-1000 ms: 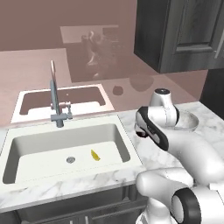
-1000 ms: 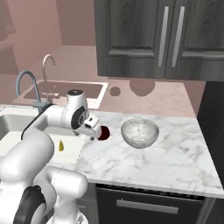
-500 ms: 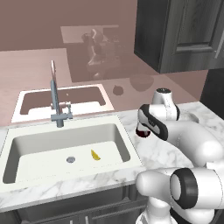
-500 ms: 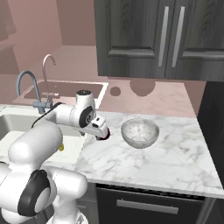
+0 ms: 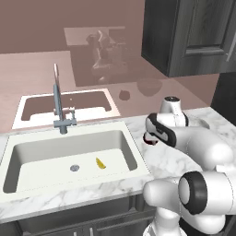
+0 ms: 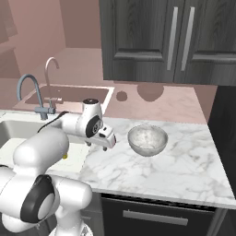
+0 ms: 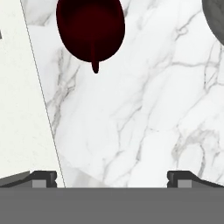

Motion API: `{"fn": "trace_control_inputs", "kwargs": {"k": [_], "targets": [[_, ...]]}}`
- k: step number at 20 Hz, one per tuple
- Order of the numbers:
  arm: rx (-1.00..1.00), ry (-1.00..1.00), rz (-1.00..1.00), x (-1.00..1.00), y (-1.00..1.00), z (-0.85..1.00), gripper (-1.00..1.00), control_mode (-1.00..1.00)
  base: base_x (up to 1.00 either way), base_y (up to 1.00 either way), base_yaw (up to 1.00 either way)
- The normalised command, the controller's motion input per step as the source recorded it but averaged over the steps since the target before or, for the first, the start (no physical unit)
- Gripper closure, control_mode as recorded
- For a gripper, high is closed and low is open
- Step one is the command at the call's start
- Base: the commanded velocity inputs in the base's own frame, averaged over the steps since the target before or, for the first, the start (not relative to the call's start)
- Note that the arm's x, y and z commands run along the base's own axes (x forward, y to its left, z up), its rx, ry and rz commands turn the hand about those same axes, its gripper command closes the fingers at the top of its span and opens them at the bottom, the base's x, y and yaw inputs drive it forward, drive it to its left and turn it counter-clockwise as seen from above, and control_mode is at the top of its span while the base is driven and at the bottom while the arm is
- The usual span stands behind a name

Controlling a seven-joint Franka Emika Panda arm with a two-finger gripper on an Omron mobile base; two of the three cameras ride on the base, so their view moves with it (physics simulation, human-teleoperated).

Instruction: Clear the mugs and bowl far away from the sink.

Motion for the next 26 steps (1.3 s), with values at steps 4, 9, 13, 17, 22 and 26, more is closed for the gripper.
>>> {"fn": "trace_control_inputs", "kwargs": {"k": [4, 9, 13, 17, 22, 26], "targets": [[0.00, 0.00, 0.00, 0.10, 0.00, -0.06, -1.00, -1.00, 0.00, 0.00, 0.00], [0.00, 0.00, 0.00, 0.22, 0.00, 0.00, -1.00, -1.00, 0.00, 0.00, 0.00], [0.00, 0.01, 0.00, 0.21, 0.00, 0.00, -1.00, -1.00, 0.00, 0.00, 0.00], [0.00, 0.02, 0.01, 0.19, 0.00, 0.00, -1.00, -1.00, 0.00, 0.00, 0.00], [0.00, 0.03, 0.00, 0.21, 0.00, -0.02, -1.00, -1.00, 0.00, 0.00, 0.00], [0.00, 0.02, 0.00, 0.30, 0.00, -0.06, -1.00, -1.00, 0.00, 0.00, 0.00]]}}
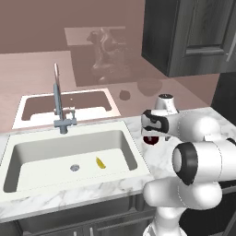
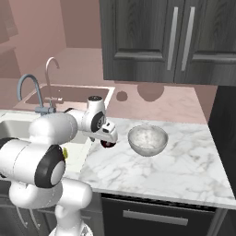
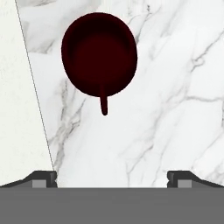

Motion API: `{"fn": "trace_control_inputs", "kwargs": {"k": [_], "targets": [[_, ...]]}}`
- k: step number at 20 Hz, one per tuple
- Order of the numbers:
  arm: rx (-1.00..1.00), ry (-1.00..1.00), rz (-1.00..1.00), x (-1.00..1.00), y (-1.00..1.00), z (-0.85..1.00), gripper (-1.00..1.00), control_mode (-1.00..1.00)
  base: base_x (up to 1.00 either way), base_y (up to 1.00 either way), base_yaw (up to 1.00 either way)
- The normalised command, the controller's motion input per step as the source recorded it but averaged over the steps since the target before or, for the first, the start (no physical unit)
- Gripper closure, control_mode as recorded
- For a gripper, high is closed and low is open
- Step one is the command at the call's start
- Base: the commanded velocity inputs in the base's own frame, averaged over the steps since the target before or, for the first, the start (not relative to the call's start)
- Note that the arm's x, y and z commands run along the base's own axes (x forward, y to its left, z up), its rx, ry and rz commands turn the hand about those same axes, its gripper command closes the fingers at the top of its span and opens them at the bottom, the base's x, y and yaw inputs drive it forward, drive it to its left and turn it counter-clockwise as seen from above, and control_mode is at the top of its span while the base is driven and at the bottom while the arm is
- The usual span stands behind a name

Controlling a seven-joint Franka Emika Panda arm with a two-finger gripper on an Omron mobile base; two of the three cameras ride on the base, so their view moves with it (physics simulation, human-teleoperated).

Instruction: Clear the mugs and bowl far away from the sink.

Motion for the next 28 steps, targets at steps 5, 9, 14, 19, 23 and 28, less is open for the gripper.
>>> {"fn": "trace_control_inputs", "kwargs": {"k": [5, 9, 14, 19, 23, 28], "targets": [[0.00, 0.02, 0.00, 0.17, 0.00, -0.06, -1.00, -1.00, 0.00, 0.00, 0.00], [0.00, 0.01, 0.00, 0.05, 0.00, -0.02, -1.00, -1.00, 0.00, 0.00, 0.00], [0.00, 0.02, 0.00, 0.03, 0.00, -0.08, -1.00, -1.00, 0.00, 0.00, 0.00], [0.00, 0.02, 0.00, 0.08, 0.00, -0.15, -1.00, -1.00, 0.00, 0.00, 0.00], [0.00, 0.00, 0.00, 0.07, 0.00, -0.14, -1.00, -1.00, 0.00, 0.00, 0.00], [0.00, 0.00, 0.00, 0.12, 0.00, -0.05, -1.00, -1.00, 0.00, 0.00, 0.00]]}}
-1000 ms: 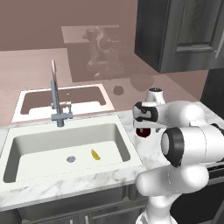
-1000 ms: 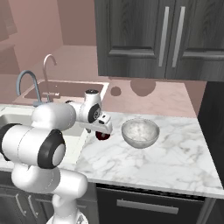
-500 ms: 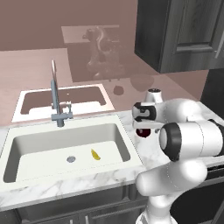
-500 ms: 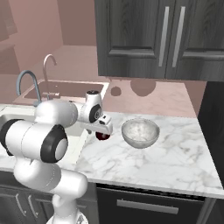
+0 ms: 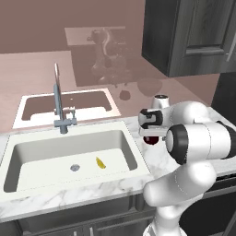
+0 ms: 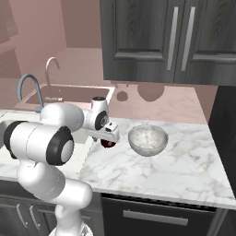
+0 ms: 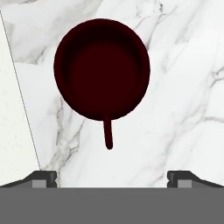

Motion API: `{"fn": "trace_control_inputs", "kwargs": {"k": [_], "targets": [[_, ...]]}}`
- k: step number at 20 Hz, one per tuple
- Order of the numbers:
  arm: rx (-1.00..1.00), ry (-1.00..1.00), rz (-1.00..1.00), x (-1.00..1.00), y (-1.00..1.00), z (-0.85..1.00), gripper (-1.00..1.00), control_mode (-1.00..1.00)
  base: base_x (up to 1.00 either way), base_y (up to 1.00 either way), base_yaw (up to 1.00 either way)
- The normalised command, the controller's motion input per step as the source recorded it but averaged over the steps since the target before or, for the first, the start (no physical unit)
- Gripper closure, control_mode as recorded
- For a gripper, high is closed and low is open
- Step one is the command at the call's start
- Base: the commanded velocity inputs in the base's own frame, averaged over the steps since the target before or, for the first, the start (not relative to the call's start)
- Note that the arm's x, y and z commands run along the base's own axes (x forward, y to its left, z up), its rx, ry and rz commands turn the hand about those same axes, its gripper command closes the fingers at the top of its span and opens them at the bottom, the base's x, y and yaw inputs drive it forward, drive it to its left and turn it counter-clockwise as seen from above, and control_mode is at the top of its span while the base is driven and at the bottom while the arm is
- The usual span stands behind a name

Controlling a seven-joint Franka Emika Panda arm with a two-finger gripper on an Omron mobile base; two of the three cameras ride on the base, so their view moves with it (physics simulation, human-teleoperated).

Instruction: Clear the mugs and bowl far away from the sink.

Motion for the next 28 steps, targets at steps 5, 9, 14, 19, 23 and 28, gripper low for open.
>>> {"fn": "trace_control_inputs", "kwargs": {"k": [5, 9, 14, 19, 23, 28], "targets": [[0.01, 0.00, 0.00, 0.08, 0.00, -0.12, -1.00, -1.00, 0.00, 0.00, 0.00], [0.00, 0.00, 0.00, 0.03, 0.00, -0.05, -1.00, -1.00, 0.00, 0.00, 0.00], [0.00, 0.00, 0.00, 0.01, 0.00, -0.06, -1.00, -1.00, 0.00, 0.00, 0.00], [0.00, 0.00, 0.00, 0.10, 0.00, -0.08, -1.00, -1.00, 0.00, 0.00, 0.00], [0.00, 0.00, 0.00, 0.29, 0.00, -0.09, -1.00, -1.00, 0.00, 0.00, 0.00], [0.00, 0.00, 0.00, 0.23, -0.01, -0.06, -1.00, -1.00, 0.00, 0.00, 0.00]]}}
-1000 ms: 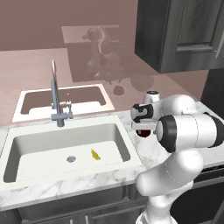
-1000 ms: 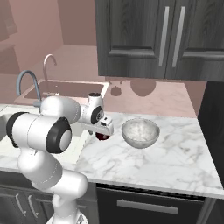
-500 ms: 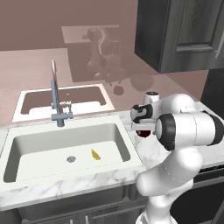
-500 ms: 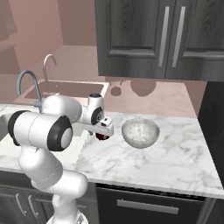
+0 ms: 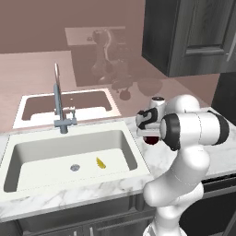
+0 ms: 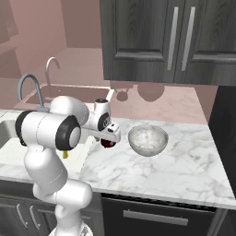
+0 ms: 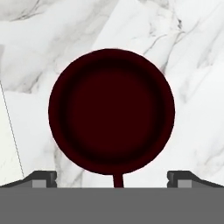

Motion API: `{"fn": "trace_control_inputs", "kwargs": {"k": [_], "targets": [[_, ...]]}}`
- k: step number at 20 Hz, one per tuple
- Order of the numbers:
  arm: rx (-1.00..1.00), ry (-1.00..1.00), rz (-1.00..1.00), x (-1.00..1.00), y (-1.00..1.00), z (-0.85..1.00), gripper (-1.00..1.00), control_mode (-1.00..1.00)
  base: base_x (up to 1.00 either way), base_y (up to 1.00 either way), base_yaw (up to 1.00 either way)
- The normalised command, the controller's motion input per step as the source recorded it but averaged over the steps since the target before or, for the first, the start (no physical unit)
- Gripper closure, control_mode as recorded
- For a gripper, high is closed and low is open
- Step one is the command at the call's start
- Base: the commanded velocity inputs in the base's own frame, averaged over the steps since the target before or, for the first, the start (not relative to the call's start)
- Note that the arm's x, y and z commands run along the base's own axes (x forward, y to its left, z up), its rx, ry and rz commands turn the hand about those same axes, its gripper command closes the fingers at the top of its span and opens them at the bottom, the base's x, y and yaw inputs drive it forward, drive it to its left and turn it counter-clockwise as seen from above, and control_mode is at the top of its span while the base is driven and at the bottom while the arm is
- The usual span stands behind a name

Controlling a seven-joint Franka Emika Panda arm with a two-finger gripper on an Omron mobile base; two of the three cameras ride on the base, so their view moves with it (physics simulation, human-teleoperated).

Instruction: Clear the mugs and bowl far away from the sink.

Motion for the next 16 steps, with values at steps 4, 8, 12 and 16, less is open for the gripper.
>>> {"fn": "trace_control_inputs", "kwargs": {"k": [4, 8, 12, 16], "targets": [[0.00, 0.00, 0.00, 0.07, -0.03, -0.01, -1.00, -1.00, 0.00, 0.00, 0.00], [0.01, 0.00, 0.00, -0.01, -0.03, 0.00, -1.00, -1.00, 0.00, 0.00, 0.00], [0.03, 0.00, 0.00, -0.13, -0.08, 0.00, -1.00, -1.00, 0.00, 0.00, 0.00], [0.03, 0.00, 0.00, -0.15, -0.09, 0.00, -1.00, -1.00, 0.00, 0.00, 0.00]]}}
